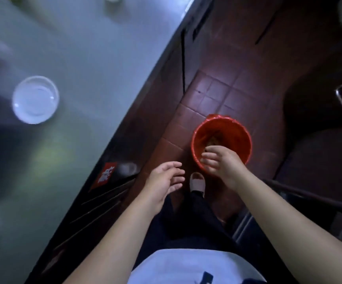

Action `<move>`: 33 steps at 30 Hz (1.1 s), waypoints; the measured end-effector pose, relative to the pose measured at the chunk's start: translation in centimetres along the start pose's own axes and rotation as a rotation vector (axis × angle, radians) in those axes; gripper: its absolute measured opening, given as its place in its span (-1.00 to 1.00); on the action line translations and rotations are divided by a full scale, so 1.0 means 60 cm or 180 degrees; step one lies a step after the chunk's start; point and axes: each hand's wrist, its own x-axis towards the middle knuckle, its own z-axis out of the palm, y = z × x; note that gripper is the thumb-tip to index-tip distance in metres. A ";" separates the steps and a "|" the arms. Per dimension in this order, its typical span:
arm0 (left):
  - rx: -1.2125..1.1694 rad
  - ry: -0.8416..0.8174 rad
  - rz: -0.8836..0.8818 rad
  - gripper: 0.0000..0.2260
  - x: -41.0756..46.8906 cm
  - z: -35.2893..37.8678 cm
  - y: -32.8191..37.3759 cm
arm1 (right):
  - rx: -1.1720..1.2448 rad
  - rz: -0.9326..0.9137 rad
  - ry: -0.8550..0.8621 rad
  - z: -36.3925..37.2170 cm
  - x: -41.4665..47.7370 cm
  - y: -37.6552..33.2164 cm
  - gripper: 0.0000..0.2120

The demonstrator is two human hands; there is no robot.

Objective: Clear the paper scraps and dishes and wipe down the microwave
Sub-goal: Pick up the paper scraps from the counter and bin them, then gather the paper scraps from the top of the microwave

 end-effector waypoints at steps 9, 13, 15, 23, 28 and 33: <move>-0.0257 0.0331 0.1227 -0.85 -0.177 -0.192 0.050 | -0.0899 -0.1076 -0.1040 0.214 -0.226 0.009 -0.88; -0.0668 0.0593 0.1646 -0.85 -0.253 -0.313 0.042 | -0.0993 -0.1247 -0.1456 0.318 -0.307 0.057 -0.88; -0.0837 0.0774 0.1836 -0.85 -0.288 -0.381 0.034 | -0.1116 -0.1301 -0.1612 0.367 -0.342 0.085 -0.87; -0.1464 0.1605 0.2280 -0.85 -0.370 -0.615 -0.015 | -0.1685 -0.1959 -0.1896 0.537 -0.441 0.168 -0.87; -0.1588 0.1886 0.2500 -0.84 -0.394 -0.710 -0.028 | -0.1891 -0.2169 -0.2092 0.617 -0.469 0.193 -0.87; -0.1642 0.2096 0.2590 -0.85 -0.402 -0.783 -0.017 | -0.2162 -0.2455 -0.2268 0.706 -0.478 0.157 -0.88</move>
